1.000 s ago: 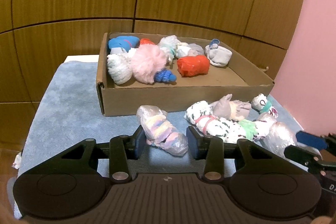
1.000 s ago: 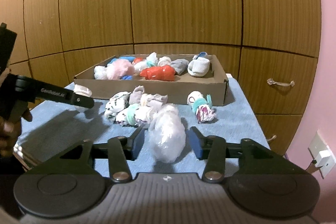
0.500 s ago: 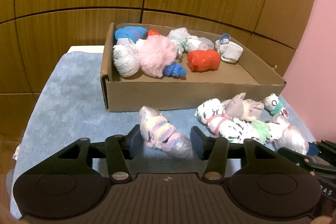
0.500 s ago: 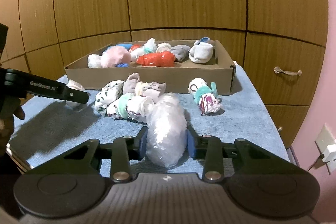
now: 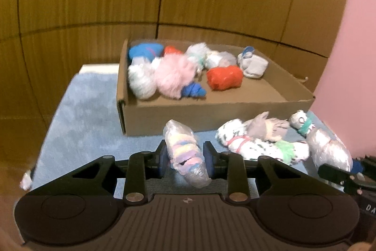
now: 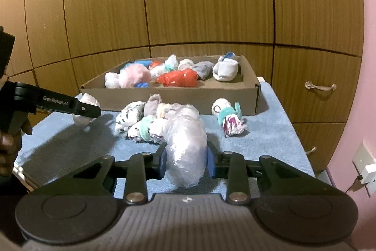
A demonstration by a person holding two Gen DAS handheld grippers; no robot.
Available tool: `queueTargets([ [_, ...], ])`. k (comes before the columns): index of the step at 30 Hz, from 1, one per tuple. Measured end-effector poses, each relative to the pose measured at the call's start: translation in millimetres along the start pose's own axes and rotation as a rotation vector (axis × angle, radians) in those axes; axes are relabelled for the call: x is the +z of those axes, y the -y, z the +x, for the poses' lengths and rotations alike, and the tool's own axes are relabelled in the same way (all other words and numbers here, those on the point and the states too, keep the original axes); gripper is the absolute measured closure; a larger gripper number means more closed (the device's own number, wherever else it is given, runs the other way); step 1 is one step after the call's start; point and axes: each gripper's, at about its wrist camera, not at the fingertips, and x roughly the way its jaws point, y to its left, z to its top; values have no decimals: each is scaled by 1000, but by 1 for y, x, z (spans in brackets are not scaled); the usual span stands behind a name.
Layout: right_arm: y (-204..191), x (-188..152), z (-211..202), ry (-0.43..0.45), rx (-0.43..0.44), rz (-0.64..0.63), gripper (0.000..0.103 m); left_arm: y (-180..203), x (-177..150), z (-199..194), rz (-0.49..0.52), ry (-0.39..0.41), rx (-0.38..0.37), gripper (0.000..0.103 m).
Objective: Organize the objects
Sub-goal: 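Lift both wrapped socks and carry them over the tray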
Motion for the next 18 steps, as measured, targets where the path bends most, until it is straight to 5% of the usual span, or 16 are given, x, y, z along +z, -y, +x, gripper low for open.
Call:
queueTargets([
  [18,17,78,-5,104,68,-69,73,46,72,-15,131,83,-79,65],
])
